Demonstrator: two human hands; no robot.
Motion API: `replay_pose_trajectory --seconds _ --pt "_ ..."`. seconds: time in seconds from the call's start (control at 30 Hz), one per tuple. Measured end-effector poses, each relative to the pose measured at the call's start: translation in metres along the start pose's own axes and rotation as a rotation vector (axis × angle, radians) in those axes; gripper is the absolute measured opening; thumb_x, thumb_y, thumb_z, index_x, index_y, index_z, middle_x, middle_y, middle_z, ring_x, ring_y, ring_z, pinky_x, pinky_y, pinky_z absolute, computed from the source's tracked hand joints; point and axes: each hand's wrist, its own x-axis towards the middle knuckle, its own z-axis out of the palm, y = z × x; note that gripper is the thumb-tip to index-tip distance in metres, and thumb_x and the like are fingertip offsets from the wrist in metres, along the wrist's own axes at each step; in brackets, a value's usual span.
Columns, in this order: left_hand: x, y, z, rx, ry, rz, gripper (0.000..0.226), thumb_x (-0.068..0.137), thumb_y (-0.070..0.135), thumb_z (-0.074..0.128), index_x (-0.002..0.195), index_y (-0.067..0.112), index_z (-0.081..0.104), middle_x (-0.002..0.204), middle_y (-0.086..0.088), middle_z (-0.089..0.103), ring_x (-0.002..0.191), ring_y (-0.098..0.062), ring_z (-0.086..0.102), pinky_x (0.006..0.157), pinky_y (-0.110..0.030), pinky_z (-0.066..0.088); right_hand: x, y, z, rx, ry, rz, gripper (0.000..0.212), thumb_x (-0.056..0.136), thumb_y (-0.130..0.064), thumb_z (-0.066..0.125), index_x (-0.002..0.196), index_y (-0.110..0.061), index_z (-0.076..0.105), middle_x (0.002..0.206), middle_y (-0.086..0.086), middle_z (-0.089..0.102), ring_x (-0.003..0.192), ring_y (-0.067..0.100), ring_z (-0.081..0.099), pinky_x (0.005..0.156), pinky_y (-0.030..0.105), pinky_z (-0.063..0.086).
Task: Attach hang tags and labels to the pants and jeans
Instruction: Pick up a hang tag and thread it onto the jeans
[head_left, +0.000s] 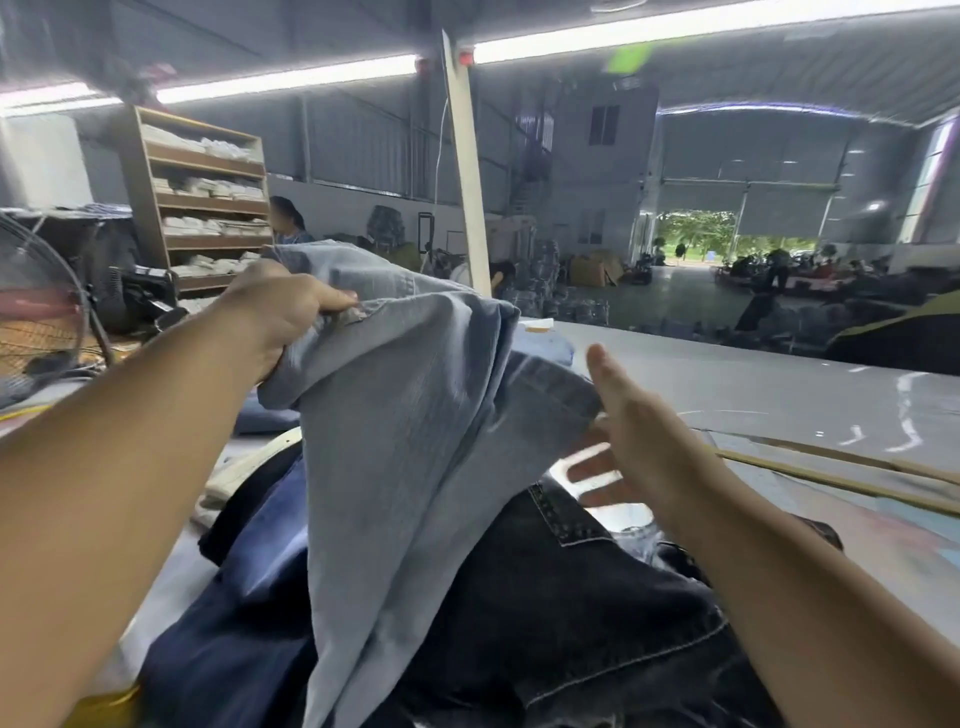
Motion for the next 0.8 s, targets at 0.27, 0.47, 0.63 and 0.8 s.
replay_pose_trajectory --seconds 0.27,0.47,0.63,0.8 --pt "0.017 0.009 -0.012 -0.430 -0.258 -0.124 0.013 0.092 0.010 0.060 0.097 0.004 0.071 0.073 -0.008 0.072 0.057 -0.015 0.069 0.050 -0.023 0.055 0.059 -0.032 0.087 0.459 -0.424 -0.087 0.076 0.056 -0.056 0.079 0.121 -0.021 0.066 0.108 -0.003 0.074 0.103 0.017 0.069 0.093 0.036 0.054" --pt "0.053 0.002 -0.016 -0.429 -0.313 -0.037 0.016 0.088 0.016 0.066 0.078 0.007 0.075 0.070 -0.005 0.074 0.061 -0.016 0.071 0.053 -0.023 0.056 0.115 -0.050 0.134 0.727 -0.362 -0.133 0.042 0.081 -0.012 0.075 0.120 -0.002 0.065 0.108 0.016 0.073 0.096 0.030 0.071 0.073 0.039 0.060" --pt "0.095 -0.025 0.025 -0.172 -0.276 0.087 0.013 0.072 0.017 0.080 0.080 0.007 0.078 0.088 -0.009 0.076 0.088 -0.030 0.072 0.088 -0.042 0.056 0.166 -0.021 0.152 0.785 -0.288 0.038 0.039 0.084 -0.009 0.066 0.122 0.002 0.064 0.117 0.021 0.068 0.098 0.034 0.068 0.086 0.043 0.055" --pt "0.114 -0.112 0.098 0.466 -0.404 0.005 0.050 0.074 0.034 0.081 0.112 0.009 0.059 0.101 -0.003 0.063 0.086 -0.016 0.059 0.076 -0.028 0.048 0.203 0.062 0.165 0.570 -0.091 0.357 0.039 0.084 0.000 0.060 0.123 0.006 0.059 0.109 0.022 0.066 0.094 0.036 0.063 0.086 0.047 0.053"
